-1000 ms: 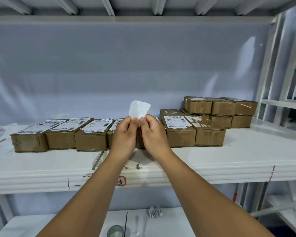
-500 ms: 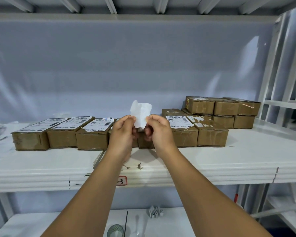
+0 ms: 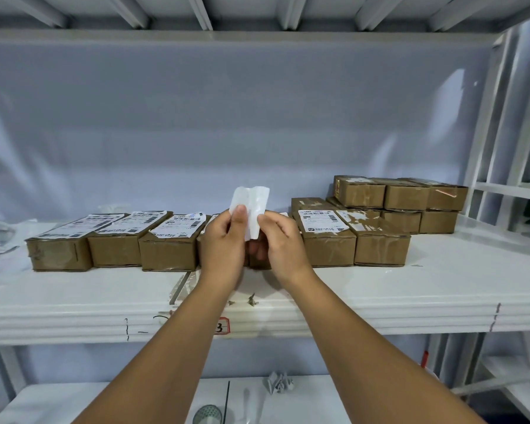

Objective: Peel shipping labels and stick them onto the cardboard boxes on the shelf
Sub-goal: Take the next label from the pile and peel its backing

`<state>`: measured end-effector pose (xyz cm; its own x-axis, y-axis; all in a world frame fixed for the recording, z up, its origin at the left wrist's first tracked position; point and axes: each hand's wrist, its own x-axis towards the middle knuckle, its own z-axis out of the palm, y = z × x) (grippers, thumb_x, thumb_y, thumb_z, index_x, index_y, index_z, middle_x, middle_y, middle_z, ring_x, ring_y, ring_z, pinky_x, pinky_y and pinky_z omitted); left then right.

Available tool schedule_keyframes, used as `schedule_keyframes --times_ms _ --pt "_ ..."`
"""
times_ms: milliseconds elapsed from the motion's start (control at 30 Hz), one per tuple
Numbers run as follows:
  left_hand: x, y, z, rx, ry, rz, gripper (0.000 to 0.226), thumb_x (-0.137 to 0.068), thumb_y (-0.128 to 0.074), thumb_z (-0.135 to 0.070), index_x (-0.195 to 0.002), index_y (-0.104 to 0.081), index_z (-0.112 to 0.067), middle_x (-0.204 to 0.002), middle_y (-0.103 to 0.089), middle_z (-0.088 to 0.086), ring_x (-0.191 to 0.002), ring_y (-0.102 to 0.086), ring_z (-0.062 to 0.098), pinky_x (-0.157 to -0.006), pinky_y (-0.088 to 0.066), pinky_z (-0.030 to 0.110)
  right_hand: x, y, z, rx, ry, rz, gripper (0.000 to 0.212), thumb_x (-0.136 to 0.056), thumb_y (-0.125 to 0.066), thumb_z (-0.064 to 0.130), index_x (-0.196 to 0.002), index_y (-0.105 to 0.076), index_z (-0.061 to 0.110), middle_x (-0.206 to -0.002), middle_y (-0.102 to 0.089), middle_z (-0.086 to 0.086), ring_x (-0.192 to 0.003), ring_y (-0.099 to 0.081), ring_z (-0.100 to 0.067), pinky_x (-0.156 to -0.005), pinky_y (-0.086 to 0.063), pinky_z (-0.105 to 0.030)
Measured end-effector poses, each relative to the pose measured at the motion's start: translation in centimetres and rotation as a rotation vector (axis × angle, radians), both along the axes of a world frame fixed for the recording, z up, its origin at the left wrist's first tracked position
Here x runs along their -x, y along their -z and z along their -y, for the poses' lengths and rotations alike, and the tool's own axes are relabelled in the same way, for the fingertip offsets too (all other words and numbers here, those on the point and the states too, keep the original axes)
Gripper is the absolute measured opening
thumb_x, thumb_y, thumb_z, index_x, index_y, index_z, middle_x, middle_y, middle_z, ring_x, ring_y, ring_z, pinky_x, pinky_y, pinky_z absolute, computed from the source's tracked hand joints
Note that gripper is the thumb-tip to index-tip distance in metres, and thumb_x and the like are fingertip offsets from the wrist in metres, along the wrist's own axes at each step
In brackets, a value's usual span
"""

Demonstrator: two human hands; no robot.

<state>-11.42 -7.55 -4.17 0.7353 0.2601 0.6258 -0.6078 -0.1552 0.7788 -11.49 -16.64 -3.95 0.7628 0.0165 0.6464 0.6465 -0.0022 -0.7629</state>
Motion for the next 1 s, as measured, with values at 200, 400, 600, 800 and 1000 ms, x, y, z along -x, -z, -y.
schedule_keyframes --times_ms 200,400,600,800,1000 --pt "0.4 0.0 0.1 -0.135 -0.149 0.055 0.035 -0.096 -0.047 -0.028 -0.064 -0.052 -0.014 -0.05 -0.047 -0.008 -0.05 -0.039 0.008 -0.051 -0.031 0.026 0.4 -0.1 -0.1 0.153 0.121 -0.003 0.054 -0.087 -0.045 0.059 -0.057 -0.053 0.016 -0.047 -0.05 0.008 -0.047 -0.046 -0.006 -0.052 -0.039 -0.031" --pt "0.3 0.1 0.3 -0.106 0.0 0.008 0.043 -0.095 -0.044 -0.034 -0.081 -0.059 0.004 -0.071 -0.054 0.01 -0.068 -0.046 0.016 -0.064 -0.035 0.03 -0.7 0.0 0.3 0.123 0.189 -0.056 0.04 -0.096 -0.048 0.039 -0.064 -0.049 0.016 -0.056 -0.045 0.002 -0.057 -0.042 -0.014 -0.061 -0.034 -0.032" --pt "0.2 -0.2 0.0 -0.031 0.052 -0.074 0.035 -0.1 -0.043 -0.022 -0.071 -0.062 -0.017 -0.066 -0.06 -0.006 -0.056 -0.052 -0.003 -0.057 -0.04 0.015 -0.9 0.0 0.2 0.058 0.113 -0.151 0.036 -0.096 -0.049 0.038 -0.074 -0.062 0.012 -0.066 -0.056 -0.001 -0.067 -0.051 -0.016 -0.067 -0.039 -0.033" --pt "0.3 -0.6 0.1 0.072 0.079 -0.107 0.034 -0.099 -0.044 -0.021 -0.07 -0.061 -0.018 -0.068 -0.06 -0.002 -0.064 -0.053 0.012 -0.061 -0.04 0.024 -1.1 -0.2 0.1 -0.086 0.036 -0.239 0.034 -0.092 -0.053 0.036 -0.065 -0.068 0.02 -0.07 -0.066 0.001 -0.074 -0.059 -0.02 -0.074 -0.045 -0.04" --pt "0.3 -0.6 0.0 0.143 0.097 -0.15 0.034 -0.099 -0.046 -0.022 -0.069 -0.063 -0.018 -0.073 -0.064 0.002 -0.073 -0.057 0.02 -0.073 -0.044 0.031 -0.6 -0.7 0.2 -0.144 0.014 -0.288 0.038 -0.097 -0.051 0.027 -0.064 -0.069 0.019 -0.063 -0.067 0.007 -0.069 -0.061 -0.017 -0.073 -0.047 -0.036"
